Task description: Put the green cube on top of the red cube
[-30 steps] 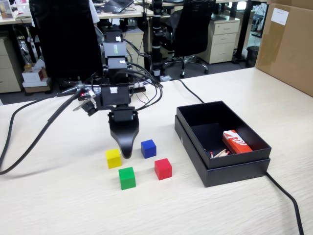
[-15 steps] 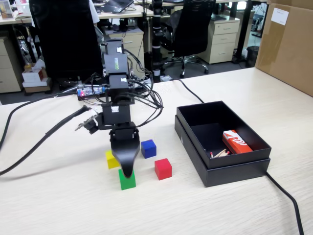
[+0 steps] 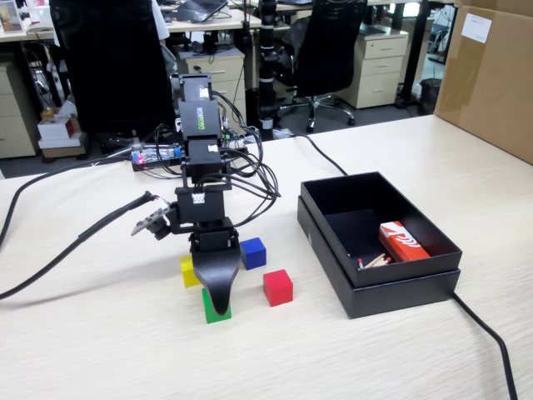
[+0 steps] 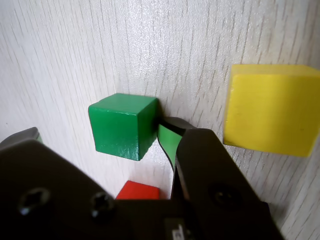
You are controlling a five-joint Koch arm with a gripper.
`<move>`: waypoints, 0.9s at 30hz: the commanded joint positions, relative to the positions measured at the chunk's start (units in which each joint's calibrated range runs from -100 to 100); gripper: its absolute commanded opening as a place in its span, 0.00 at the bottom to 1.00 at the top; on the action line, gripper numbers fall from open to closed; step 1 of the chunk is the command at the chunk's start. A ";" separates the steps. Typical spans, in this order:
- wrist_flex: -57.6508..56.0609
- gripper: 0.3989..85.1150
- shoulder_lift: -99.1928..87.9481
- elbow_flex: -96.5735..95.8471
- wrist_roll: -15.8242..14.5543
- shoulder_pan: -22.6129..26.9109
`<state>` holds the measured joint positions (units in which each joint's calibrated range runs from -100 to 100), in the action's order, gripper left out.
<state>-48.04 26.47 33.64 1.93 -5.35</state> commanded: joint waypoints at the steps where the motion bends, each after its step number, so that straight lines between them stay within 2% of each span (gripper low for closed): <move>1: 0.05 0.51 -0.83 3.99 0.68 0.44; 5: 0.05 0.46 -0.83 3.90 0.88 0.63; 7: 0.05 0.39 -0.83 3.90 1.03 0.73; 10: 0.05 0.33 -0.71 3.81 1.03 0.78; 17: 0.05 0.32 -0.48 3.81 1.12 0.93; 21: 0.05 0.22 -0.37 3.81 0.98 0.88; 27: 0.05 0.22 -0.37 3.44 0.88 0.73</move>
<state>-48.04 27.25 34.64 2.42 -4.62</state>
